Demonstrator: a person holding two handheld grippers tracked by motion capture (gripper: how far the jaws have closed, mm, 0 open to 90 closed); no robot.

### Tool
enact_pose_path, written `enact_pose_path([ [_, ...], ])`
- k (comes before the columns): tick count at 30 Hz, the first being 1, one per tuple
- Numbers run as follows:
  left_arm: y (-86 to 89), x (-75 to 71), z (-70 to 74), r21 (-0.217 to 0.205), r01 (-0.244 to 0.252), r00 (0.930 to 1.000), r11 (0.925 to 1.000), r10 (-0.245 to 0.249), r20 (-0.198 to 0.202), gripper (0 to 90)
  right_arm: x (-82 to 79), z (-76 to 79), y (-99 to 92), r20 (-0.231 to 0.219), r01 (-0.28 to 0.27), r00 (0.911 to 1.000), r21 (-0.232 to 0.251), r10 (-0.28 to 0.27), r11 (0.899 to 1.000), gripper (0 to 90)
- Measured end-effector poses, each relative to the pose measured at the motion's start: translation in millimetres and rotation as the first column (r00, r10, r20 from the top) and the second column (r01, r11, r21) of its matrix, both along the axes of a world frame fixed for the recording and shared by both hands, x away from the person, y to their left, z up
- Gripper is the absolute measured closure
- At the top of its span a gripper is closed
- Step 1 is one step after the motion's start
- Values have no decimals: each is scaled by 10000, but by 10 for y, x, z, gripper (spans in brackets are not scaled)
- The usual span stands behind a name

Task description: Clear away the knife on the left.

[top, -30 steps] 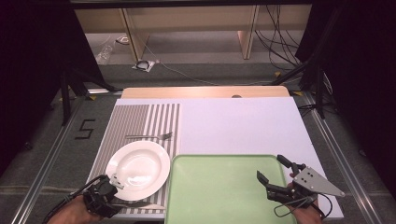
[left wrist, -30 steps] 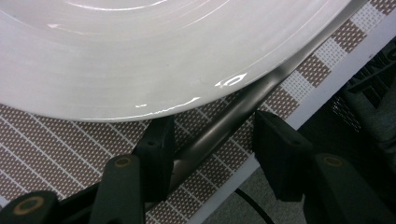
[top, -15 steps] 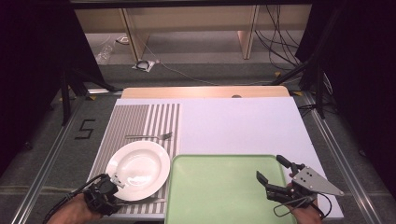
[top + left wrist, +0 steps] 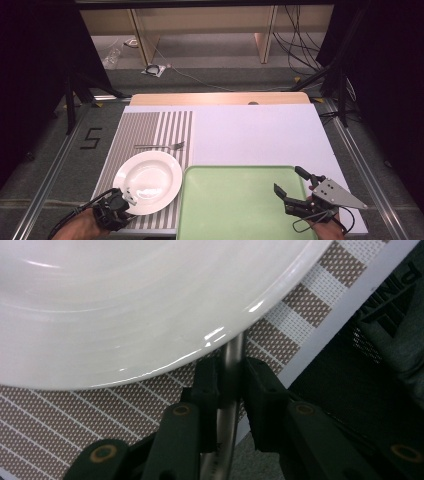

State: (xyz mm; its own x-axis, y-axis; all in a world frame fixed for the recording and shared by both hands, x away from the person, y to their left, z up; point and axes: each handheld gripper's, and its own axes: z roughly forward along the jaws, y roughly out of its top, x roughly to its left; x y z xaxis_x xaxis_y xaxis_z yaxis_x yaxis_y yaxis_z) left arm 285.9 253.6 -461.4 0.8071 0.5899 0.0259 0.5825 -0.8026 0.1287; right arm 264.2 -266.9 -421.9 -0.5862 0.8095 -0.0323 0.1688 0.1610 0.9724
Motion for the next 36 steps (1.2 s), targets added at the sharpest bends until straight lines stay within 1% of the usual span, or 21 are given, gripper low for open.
enact_pose_path([
  [3,-26,-16,2,186,235,9997,9996,-236,91,778,1,5,-5,19,-27,10000,-31,27,10000,165],
  [7,-38,-29,7,276,490,9987,9984,-494,124,789,3,11,-32,18,78,10000,52,-78,10000,166],
  [11,-41,-56,11,114,858,9963,9962,-857,-68,791,3,9,-30,-8,56,10000,31,-56,10000,167],
  [14,-59,-66,14,36,985,9950,9951,-985,-149,792,4,4,-19,0,1,10000,34,-1,10000,167],
  [19,-36,-89,37,40,1036,9940,9946,-1034,-349,792,2,4,-17,-31,-14,10000,8,14,10000,168],
  [21,-18,-103,47,-28,974,9944,9952,-975,-418,792,1,3,-17,-43,-20,10000,6,21,10000,168],
  [23,-1,-120,65,-76,977,9935,9952,-980,-588,792,1,3,-17,-44,-30,10000,5,30,10000,168],
  [30,5,-176,118,-311,1115,9908,9933,-1136,-739,793,1,1,-16,-79,-32,10000,-21,32,10000,168],
  [34,-11,-202,156,-470,1148,9902,9923,-1181,-750,793,2,-1,-16,-79,-36,10000,-21,35,10000,168],
  [36,-14,-214,179,-436,1192,9898,9919,-1222,-731,792,0,0,-16,-84,-40,10000,-13,40,10000,169],
])
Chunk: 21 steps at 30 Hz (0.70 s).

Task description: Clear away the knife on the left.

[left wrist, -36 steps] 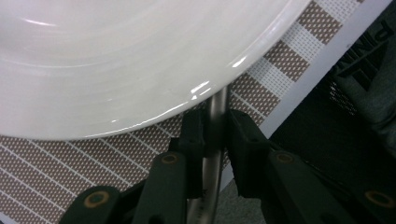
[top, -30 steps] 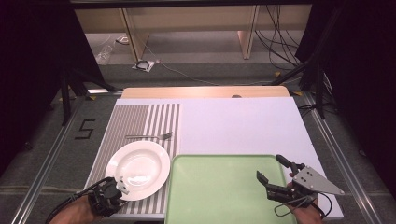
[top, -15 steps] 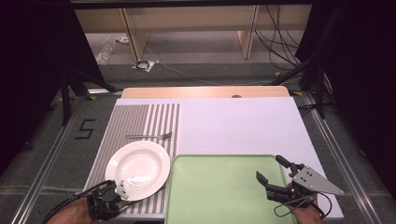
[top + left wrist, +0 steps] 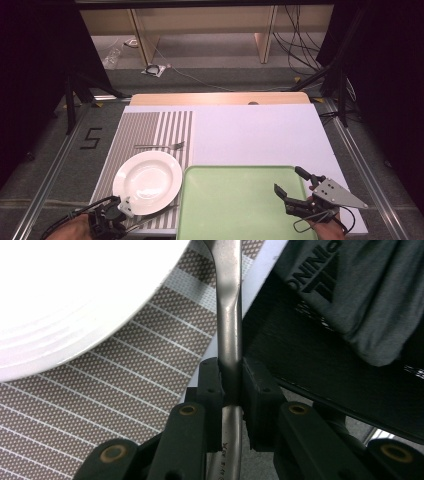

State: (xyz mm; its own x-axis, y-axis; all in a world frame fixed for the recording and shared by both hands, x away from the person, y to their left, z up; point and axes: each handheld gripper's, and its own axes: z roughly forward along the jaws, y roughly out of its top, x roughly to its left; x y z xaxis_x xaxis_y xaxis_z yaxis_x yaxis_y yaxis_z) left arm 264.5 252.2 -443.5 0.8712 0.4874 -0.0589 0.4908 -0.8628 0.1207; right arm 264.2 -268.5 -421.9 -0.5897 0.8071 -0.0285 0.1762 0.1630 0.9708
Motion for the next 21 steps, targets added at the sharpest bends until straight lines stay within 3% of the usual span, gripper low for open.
enact_pose_path([
  [9,-36,-42,77,-546,286,9996,9981,-287,-8,793,3,-3,6,-26,-34,10000,-29,34,10000,169],
  [11,-56,-53,102,-693,372,9992,9969,-363,138,792,3,-4,5,-34,-28,10000,-38,28,10000,169],
  [17,-197,-74,204,-1282,784,9924,9886,-652,1046,793,4,-5,7,-31,-36,10000,-38,36,10000,169],
  [21,-389,-66,269,-1513,673,9854,9862,-419,1652,793,3,-5,7,-39,-22,10000,-46,22,10000,169],
])
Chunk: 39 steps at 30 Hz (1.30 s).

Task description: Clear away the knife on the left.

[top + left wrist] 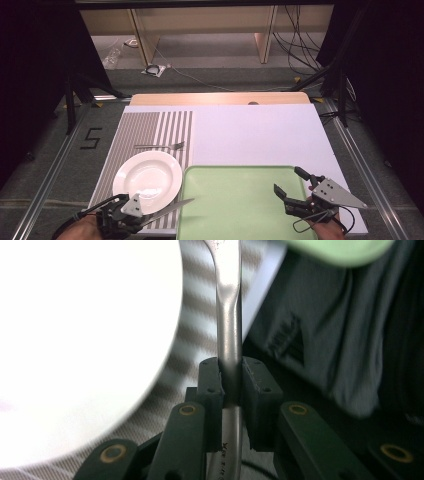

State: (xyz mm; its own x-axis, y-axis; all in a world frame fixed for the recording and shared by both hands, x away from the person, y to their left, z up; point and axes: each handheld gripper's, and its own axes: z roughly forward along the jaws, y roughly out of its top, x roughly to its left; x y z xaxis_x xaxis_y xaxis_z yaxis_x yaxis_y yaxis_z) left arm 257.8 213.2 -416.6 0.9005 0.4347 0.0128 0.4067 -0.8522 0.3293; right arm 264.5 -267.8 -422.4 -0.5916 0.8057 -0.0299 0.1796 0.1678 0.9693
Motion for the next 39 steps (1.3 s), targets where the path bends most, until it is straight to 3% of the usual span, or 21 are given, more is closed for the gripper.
enact_pose_path([
  [3,-137,19,3,-495,-220,9996,9985,228,140,792,-2,2,-4,4,25,10000,26,-25,10000,170],
  [8,-338,52,-43,-693,-816,9964,9943,831,194,792,-2,-2,-4,1,34,10000,38,-34,10000,170],
  [15,-552,130,-59,-1269,-1531,9882,9800,1522,-166,792,6,-8,-6,-12,63,10000,48,-63,10000,170],
  [25,-774,290,-85,-1271,-1775,9831,9759,1701,-670,792,3,-9,-9,-41,91,10000,43,-90,9999,170],
  [39,-1146,336,-41,-955,-996,9912,9904,904,-968,792,6,-11,-9,-58,134,9999,29,-134,9999,170],
])
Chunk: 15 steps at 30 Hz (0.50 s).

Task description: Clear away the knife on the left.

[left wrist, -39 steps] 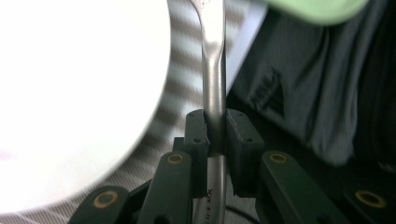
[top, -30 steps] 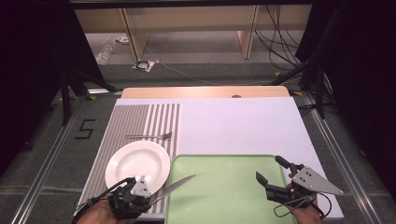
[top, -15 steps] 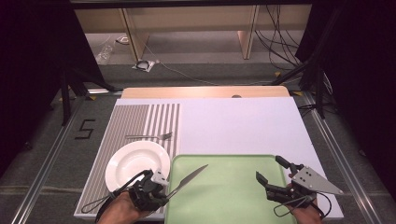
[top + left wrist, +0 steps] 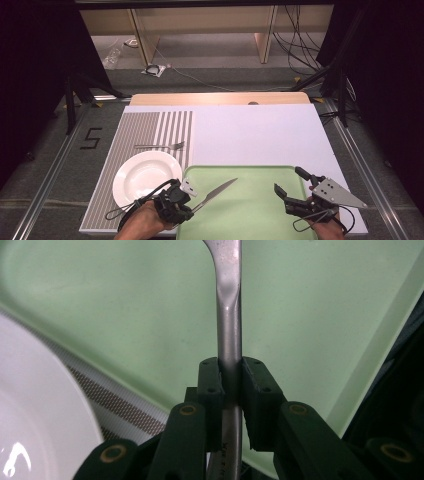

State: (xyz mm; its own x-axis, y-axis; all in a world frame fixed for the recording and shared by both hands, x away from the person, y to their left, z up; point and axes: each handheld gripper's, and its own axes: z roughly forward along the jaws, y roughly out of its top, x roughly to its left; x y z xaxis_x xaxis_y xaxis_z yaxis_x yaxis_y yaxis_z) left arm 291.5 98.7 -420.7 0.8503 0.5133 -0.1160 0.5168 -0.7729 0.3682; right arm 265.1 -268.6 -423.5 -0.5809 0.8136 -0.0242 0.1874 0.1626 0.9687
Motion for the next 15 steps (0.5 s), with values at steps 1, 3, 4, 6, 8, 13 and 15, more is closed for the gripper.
enact_pose_path([
  [1,-28,0,-7,25,56,10000,10000,-56,-72,792,0,0,0,7,0,10000,6,0,10000,170],
  [3,-76,12,-27,148,175,9996,9997,-172,-230,793,0,1,-3,31,25,10000,-6,-25,10000,171],
  [4,-99,17,-37,221,172,9997,9996,-167,-203,793,-1,2,-4,36,42,10000,3,-42,10000,171],
  [6,-136,30,-55,218,193,9994,9996,-187,-301,792,-2,4,-7,40,46,10000,6,-46,10000,171],
  [8,-175,34,-70,268,284,9988,9992,-273,-406,792,-3,3,-7,38,45,10000,9,-45,10000,171],
  [13,-278,19,-132,331,428,9967,9985,-404,-698,792,-2,3,-3,46,27,10000,-5,-27,10000,171],
  [15,-315,5,-155,378,518,9956,9979,-486,-796,792,-4,4,-3,49,29,10000,11,-30,10000,171],
])
